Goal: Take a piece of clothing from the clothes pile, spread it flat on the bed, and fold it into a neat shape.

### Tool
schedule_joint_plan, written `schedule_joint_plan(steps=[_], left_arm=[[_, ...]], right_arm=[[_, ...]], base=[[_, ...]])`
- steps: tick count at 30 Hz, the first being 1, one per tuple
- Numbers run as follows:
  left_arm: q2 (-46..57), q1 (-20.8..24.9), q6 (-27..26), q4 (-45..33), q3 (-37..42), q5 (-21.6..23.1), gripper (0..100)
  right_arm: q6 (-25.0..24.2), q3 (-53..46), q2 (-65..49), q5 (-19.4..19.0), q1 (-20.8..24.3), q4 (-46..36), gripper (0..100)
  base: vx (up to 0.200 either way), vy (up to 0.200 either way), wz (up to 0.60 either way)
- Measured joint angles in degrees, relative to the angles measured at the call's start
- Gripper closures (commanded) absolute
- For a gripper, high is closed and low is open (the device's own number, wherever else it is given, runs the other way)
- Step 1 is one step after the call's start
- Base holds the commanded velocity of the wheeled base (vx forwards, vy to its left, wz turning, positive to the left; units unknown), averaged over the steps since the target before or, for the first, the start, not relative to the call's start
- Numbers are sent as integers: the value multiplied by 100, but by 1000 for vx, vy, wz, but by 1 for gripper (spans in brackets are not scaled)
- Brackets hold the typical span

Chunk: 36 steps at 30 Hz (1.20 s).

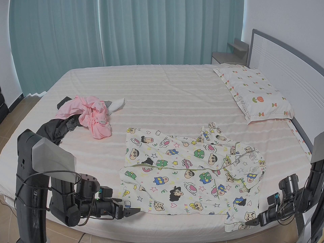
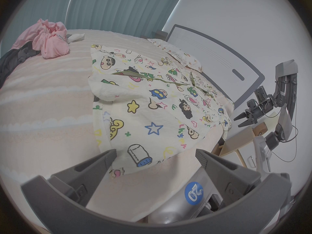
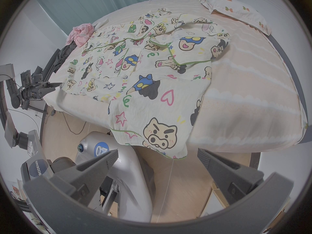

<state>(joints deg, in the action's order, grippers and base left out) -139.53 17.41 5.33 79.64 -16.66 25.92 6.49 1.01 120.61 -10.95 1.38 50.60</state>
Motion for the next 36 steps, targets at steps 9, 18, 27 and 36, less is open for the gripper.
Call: schedule_joint_plan(steps=[9, 18, 27, 36], left_arm=[[-57, -116, 2, -16, 40, -4, 0], [-71, -165, 61, -7, -34, 18, 0], [-126, -21, 325, -27, -232, -30, 100], [-127, -201, 304, 4, 5, -79, 100]], right_arm=[[-2, 0, 6, 0, 0, 0, 0], [0, 0, 9, -2, 0, 0, 0], [0, 0, 13, -2, 0, 0, 0], [0, 0, 15, -2, 0, 0, 0]], base=[[0, 0, 0], [0, 0, 0], [0, 0, 0], [0, 0, 0]])
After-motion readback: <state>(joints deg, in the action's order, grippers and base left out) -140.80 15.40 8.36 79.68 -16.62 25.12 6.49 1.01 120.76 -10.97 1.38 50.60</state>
